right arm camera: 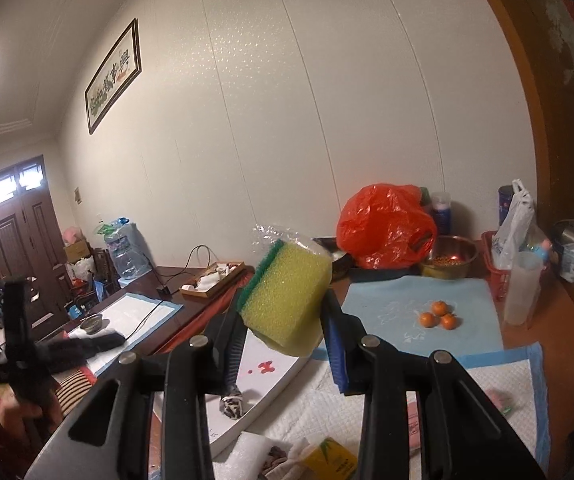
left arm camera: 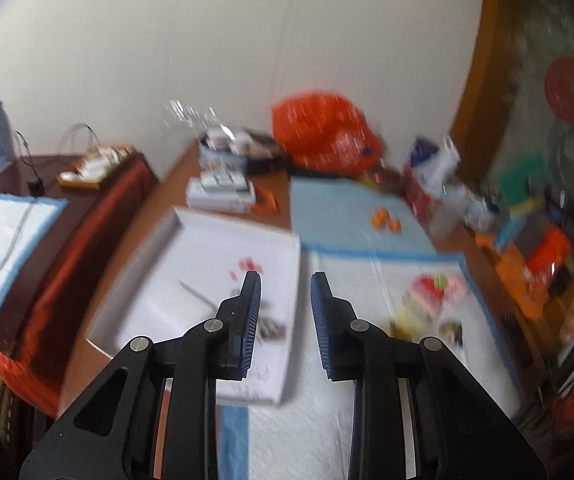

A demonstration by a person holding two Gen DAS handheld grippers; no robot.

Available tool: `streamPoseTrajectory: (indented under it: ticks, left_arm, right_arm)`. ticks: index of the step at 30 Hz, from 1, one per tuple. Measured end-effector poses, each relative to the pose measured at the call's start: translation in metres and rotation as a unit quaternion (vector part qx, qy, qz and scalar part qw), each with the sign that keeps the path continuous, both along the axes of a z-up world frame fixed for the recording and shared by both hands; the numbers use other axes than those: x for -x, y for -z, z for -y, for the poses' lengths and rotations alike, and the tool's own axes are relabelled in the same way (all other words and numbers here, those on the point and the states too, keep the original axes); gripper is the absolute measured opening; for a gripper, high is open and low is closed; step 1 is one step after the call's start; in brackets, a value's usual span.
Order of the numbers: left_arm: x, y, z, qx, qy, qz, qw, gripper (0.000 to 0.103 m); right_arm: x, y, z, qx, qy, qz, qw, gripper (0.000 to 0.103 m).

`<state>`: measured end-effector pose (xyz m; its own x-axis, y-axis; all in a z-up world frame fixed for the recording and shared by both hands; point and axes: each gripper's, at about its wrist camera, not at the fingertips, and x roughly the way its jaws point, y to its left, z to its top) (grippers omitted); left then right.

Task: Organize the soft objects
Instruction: 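Grasp the white foam block with the left gripper while the right holds the sponge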

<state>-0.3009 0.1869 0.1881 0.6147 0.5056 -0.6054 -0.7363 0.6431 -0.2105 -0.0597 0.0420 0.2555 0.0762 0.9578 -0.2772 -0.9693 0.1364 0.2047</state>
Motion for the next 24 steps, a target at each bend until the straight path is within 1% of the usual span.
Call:
streamPoseTrajectory:
  ticks: [2,4,7,10,11,12,13,14,15,17,20,24]
  left_arm:
    - [-0.012,0.020,0.009,0.010,0.011,-0.014,0.9998,0.025]
    - [-0.017,0.026,0.012,0.015,0.013,-0.010,0.9998,0.025]
    - [-0.014,0.021,0.012,0.014,0.004,0.002,0.9999,0.025]
    - [-0.012,0.021,0.011,0.019,0.008,-0.008,0.9998,0.026]
    - [-0.013,0.024,0.012,0.024,0.007,-0.016,0.9995,0.029]
    - [-0.015,0.028,0.013,0.030,0.008,-0.024,0.9992,0.048]
    - [-0.018,0.035,0.015,0.039,0.011,-0.032,0.9986,0.063]
    - [-0.023,0.043,0.017,0.050,0.017,-0.036,0.9979,0.090]
    - [-0.027,0.050,0.019,0.062,0.024,-0.038,0.9971,0.095]
    - [-0.043,0.070,0.028,0.096,0.048,-0.050,0.9929,0.095]
    - [-0.069,0.094,0.039,0.131,0.067,-0.072,0.9865,0.095]
    - [-0.094,0.114,0.047,0.148,0.077,-0.087,0.9821,0.095]
  right_arm:
    - [0.002,0.008,-0.004,0.010,-0.004,-0.010,1.000,0.035]
    - [0.002,0.014,-0.006,0.023,-0.006,-0.015,1.000,0.035]
    - [0.000,0.016,-0.005,0.030,-0.008,-0.017,0.999,0.035]
    - [0.002,0.013,-0.002,0.023,-0.008,-0.022,0.999,0.035]
    - [0.002,0.013,-0.001,0.021,-0.009,-0.024,0.999,0.035]
    - [0.001,0.014,0.000,0.019,-0.009,-0.027,0.999,0.035]
    - [0.001,0.015,0.001,0.018,-0.010,-0.031,0.999,0.035]
    - [0.000,0.016,0.001,0.019,-0.011,-0.032,0.999,0.036]
    - [0.000,0.017,0.001,0.020,-0.011,-0.034,0.999,0.036]
    - [-0.002,0.020,0.001,0.024,-0.012,-0.036,0.999,0.035]
    - [-0.006,0.024,0.004,0.029,-0.011,-0.041,0.999,0.036]
    - [-0.014,0.029,0.011,0.035,-0.006,-0.049,0.998,0.036]
